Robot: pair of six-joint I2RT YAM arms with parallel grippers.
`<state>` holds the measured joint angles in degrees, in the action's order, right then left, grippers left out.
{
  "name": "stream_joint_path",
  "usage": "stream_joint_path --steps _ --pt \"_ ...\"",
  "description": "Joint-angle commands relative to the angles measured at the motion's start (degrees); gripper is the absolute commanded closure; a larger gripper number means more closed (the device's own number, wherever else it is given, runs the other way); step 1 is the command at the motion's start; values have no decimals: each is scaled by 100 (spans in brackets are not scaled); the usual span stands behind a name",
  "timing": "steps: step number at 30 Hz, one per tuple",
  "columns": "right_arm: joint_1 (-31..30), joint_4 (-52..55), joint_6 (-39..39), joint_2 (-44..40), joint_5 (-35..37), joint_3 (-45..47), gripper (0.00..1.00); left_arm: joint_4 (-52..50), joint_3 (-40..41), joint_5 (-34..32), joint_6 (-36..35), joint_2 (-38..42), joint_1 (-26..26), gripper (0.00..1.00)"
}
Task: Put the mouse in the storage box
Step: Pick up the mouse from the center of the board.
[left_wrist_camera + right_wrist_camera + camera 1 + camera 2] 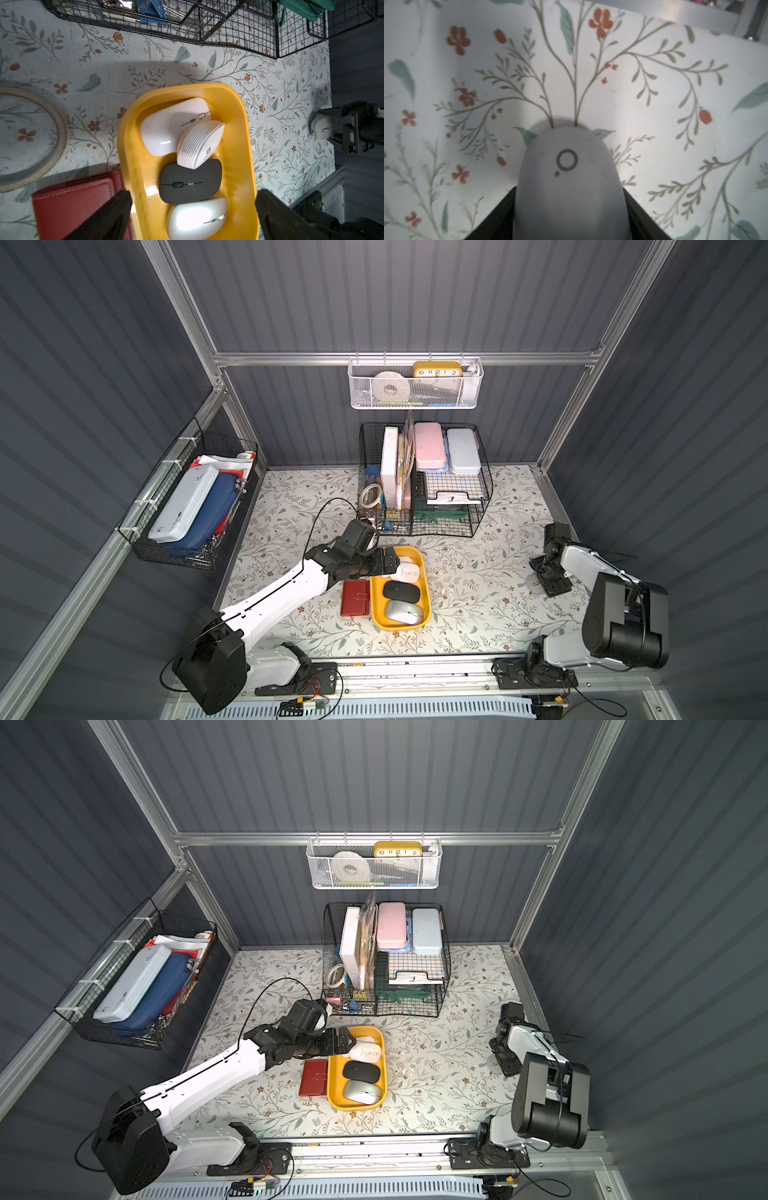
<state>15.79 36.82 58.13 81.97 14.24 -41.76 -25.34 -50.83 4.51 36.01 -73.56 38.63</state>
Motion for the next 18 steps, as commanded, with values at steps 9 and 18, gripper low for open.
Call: stream_joint_path --steps 9,18 --pt "-966 -466 -1482 -1591 -225 -353 75 76 -111 223 41 -10 -16 2" --pt "-2753 -1727 -2648 -2653 -743 -374 79 436 -222 1141 283 472 -167 1"
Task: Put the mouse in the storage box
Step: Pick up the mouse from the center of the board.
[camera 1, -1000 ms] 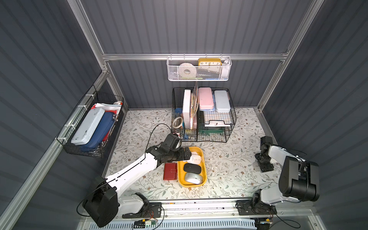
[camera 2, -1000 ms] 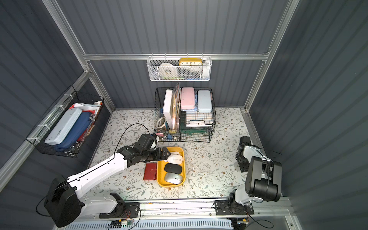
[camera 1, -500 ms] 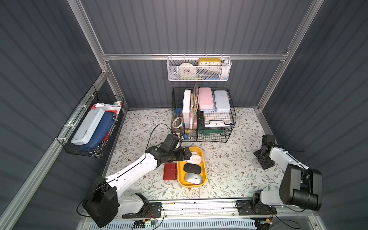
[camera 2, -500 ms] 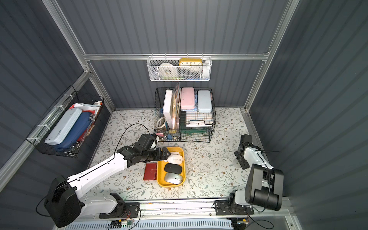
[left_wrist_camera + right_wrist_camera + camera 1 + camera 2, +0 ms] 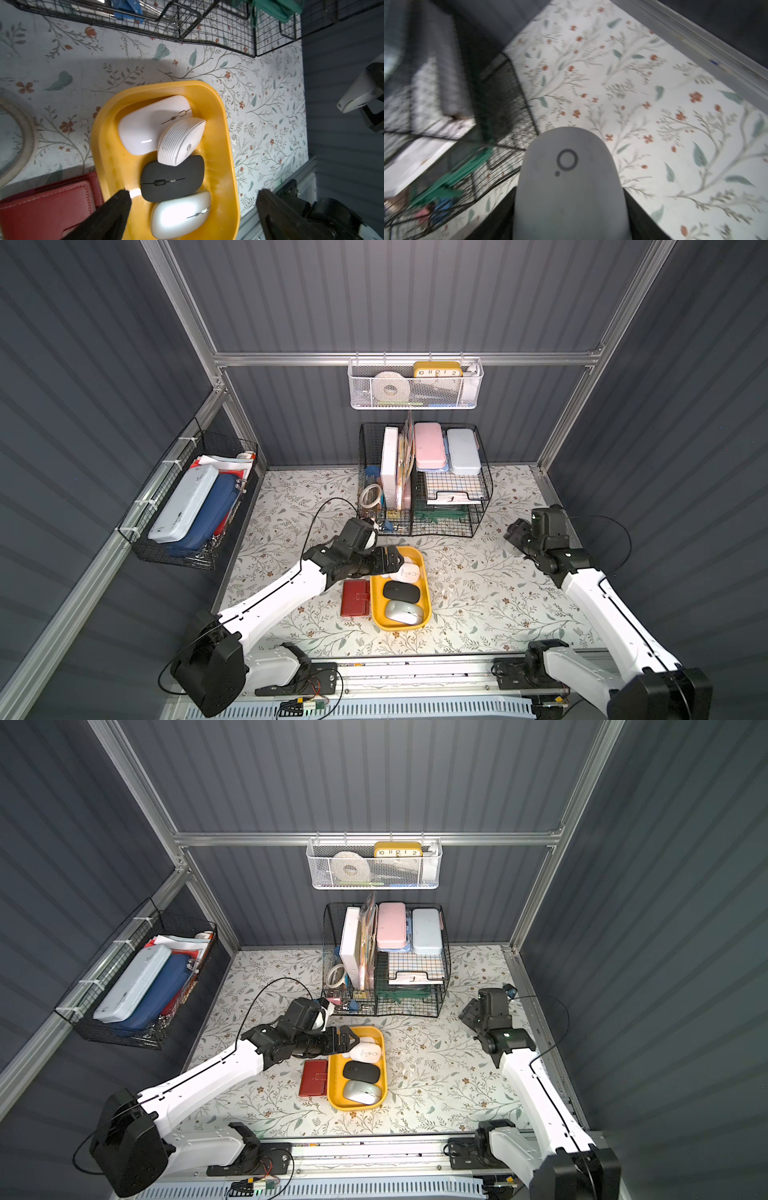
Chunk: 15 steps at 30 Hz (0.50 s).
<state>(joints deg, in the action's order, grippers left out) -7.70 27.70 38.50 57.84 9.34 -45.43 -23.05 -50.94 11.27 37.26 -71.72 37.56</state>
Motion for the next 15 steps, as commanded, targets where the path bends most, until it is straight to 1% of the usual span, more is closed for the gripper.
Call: stream_joint_path --steps 1,3,7,11,13,14,15 --pt "-609 -1044 -856 -350 -379 22 80 166 -286 501 156 315 -78 1" --pt "-922 -1444 -1253 -486 -817 131 81 92 -423 568 141 358 -99 1" --pt "-1545 -2329 -2032 -709 -1746 472 83 149 -609 918 141 449 -161 1" --pt "-2295 -2814 -3216 -860 -2285 870 83 343 -644 1205 202 561 -161 0" --pt "-2588 -2969 -3792 -910 -2827 1083 81 506 -596 1429 208 583 -161 1" --pt "-2748 -3151 -4115 -932 -3067 1263 80 631 -555 1727 178 578 -161 1" --pt "-2890 -3370 -4447 -962 -3207 1443 80 730 -519 1892 95 565 -162 1"
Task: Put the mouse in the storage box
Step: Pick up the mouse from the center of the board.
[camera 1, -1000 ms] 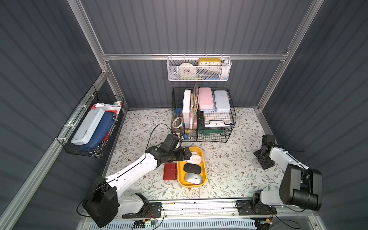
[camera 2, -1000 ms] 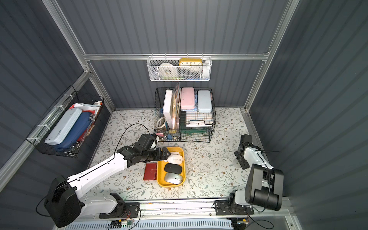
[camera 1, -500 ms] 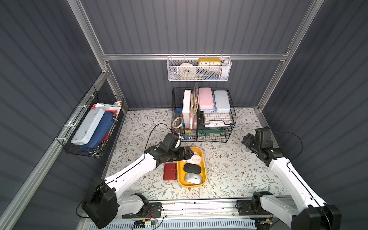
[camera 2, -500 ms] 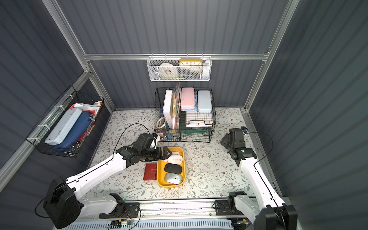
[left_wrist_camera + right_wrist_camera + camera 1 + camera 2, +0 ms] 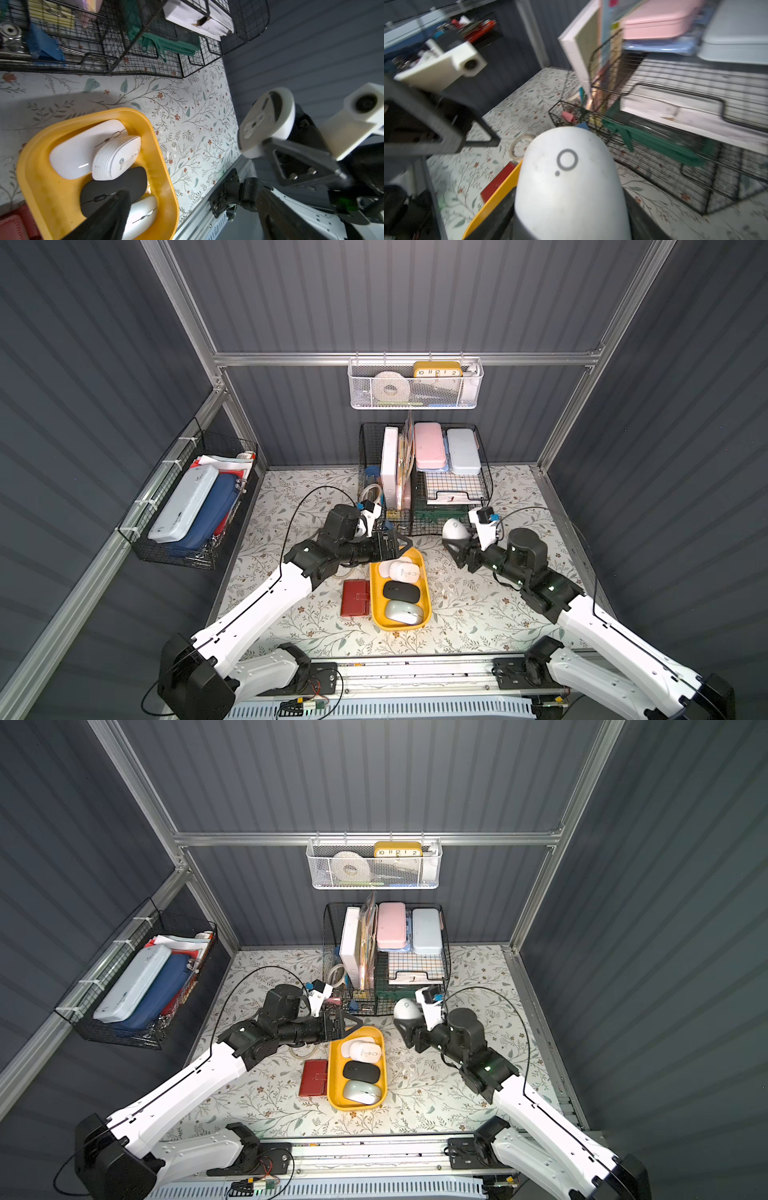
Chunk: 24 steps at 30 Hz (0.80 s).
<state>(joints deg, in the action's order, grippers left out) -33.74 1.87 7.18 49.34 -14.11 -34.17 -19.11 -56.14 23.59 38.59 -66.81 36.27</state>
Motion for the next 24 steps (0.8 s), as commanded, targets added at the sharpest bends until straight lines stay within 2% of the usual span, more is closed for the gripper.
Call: stream_joint_path --steps 1,3,6,10,18,24 --pt "-472 -1111 -1603 -120 -949 540 80 418 41 876 -84 19 -33 1" --pt "-762 -1386 -2047 -82 -943 771 80 398 21 1260 -280 -113 -32 3" --pt "-1036 -1373 -2301 144 -776 797 80 509 87 1682 -386 -216 -32 3" --pt "-1432 -1249 -2747 460 -463 736 81 483 199 1873 -488 -150 -24 3" --pt "-1628 -1473 -2866 802 -353 601 81 167 206 1526 -693 -402 465 8" --pt "-1650 -1627 -2761 849 -488 587 80 -40 261 1411 -811 -344 505 10"
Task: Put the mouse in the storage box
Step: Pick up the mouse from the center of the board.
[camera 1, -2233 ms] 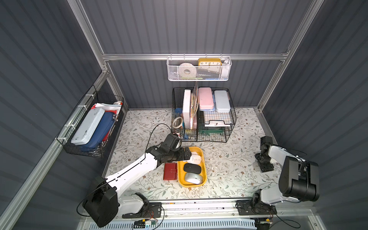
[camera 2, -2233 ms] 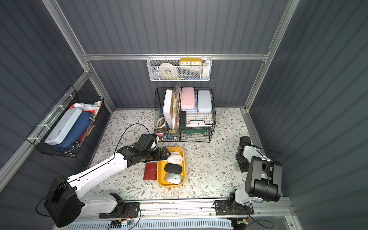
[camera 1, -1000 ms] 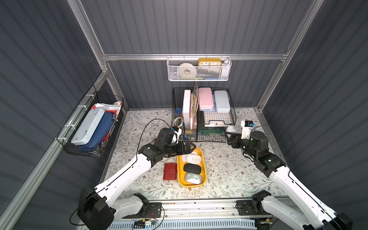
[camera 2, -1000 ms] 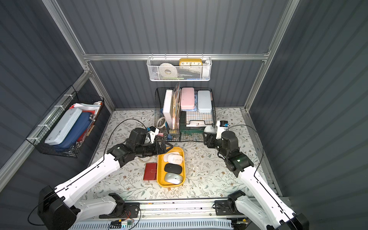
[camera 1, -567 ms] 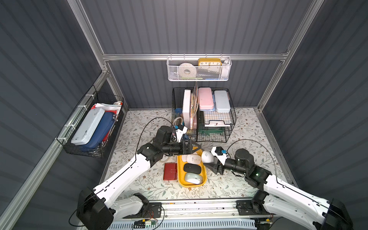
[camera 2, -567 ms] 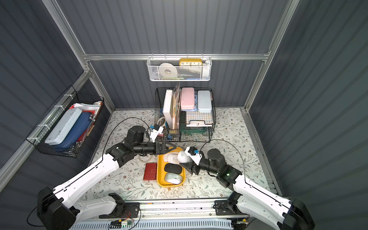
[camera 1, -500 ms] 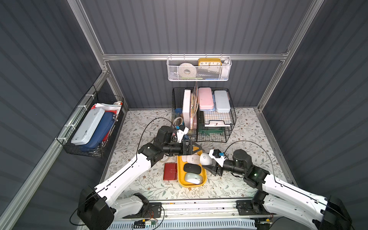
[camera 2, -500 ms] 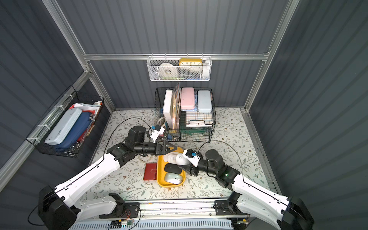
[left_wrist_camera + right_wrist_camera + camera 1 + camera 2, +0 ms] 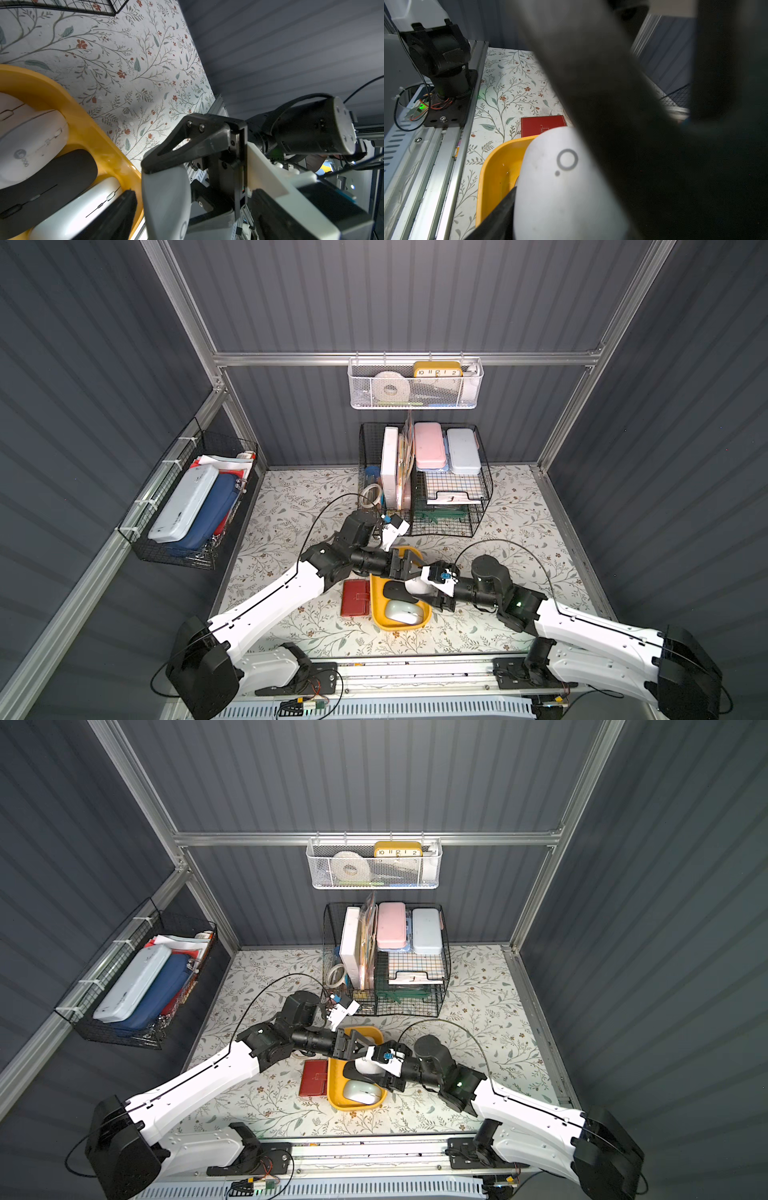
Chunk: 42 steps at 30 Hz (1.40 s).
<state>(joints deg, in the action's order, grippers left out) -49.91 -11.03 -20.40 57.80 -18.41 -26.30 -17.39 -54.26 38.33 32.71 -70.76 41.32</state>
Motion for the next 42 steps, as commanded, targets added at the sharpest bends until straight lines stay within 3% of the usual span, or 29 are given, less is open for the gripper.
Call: stream_joint_path --steps 1,7,21,26,38,42 --pt "-28 -343 7 3 -50 -199 80 -188 82 -53 -215 54 6 10" --pt "-36 -657 395 -7 296 -173 80 -242 127 18 -256 -17 16 14" --pt "-45 -919 625 352 226 -406 80 64 326 5 -46 -42 47 31" --pt "-54 -963 669 493 139 -489 80 -35 226 -129 -42 -95 47 44" --pt "-89 -1052 695 611 110 -490 79 130 145 -232 122 -173 53 45" --pt "-93 -1042 712 634 107 -491 79 122 74 -261 95 -265 59 50"
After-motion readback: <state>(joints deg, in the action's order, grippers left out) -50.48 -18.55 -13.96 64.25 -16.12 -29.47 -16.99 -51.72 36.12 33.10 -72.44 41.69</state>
